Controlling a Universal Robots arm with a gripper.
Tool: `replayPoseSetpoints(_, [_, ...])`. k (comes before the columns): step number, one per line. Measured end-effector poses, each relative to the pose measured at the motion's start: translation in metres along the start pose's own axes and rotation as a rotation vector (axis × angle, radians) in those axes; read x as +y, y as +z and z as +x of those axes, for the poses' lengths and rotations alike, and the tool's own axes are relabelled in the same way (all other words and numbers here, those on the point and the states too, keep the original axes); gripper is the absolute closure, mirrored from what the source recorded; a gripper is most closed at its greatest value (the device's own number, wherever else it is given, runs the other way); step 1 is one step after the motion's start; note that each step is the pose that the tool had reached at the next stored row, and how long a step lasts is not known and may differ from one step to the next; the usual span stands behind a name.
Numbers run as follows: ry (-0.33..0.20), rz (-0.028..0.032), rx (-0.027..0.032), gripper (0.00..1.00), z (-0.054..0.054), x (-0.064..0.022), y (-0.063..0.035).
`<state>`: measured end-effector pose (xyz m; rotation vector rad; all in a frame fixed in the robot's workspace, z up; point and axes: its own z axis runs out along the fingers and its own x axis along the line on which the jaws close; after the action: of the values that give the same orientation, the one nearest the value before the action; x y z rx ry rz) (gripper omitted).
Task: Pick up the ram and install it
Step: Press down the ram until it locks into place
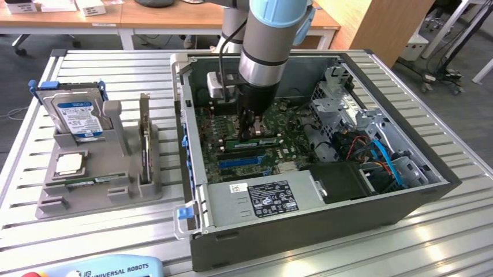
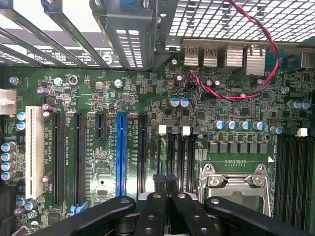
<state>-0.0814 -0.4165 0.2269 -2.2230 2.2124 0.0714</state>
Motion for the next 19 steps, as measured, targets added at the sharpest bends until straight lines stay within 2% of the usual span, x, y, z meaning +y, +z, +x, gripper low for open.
replayPoseSetpoints(19, [0.0, -0.0003, 0.0006, 0.9, 0.0002, -0.0001, 0.0041])
